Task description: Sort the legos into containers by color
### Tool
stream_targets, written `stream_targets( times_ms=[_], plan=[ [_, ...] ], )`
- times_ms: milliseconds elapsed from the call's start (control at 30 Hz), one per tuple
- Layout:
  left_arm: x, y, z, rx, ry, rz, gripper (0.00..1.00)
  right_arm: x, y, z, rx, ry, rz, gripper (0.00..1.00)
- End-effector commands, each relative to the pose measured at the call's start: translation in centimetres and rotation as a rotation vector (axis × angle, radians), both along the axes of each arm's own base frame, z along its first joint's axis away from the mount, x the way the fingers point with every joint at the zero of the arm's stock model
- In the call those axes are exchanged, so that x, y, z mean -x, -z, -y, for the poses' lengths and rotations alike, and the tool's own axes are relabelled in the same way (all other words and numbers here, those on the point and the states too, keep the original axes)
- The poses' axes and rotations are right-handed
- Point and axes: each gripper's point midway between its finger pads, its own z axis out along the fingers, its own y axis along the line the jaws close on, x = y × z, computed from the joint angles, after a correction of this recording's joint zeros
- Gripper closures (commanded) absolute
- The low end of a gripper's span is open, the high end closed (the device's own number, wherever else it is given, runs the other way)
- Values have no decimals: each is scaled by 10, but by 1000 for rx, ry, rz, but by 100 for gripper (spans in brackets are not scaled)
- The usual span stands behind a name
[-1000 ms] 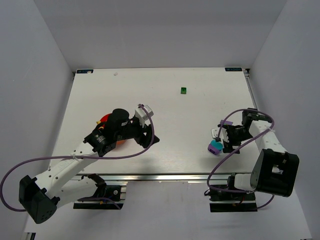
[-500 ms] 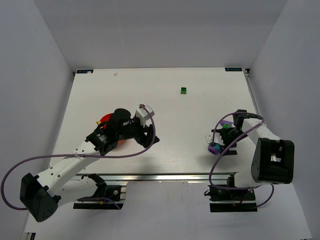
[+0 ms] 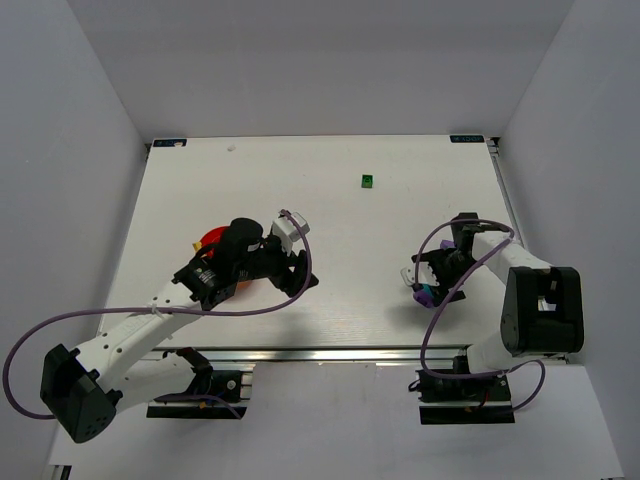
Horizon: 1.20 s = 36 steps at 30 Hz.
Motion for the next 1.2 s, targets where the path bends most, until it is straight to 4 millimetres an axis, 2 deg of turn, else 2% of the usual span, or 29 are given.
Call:
stream_targets(
  times_ms=[0,467,933,1167],
  plan=[
    [-1,0,0,-2,-1,12,22,-26,-6,-16,9,-478,242,11],
    [-1,2,1,-5,5,6,22,-19,6,-26,26,-570,251,12],
    [-2,11,1,-26,3,-11,22,-22,1,-41,-19,-718,321,11],
    [-3,17,1,-39,3,-26,22,-13,0,-49,-38,-766,308,12]
  ],
)
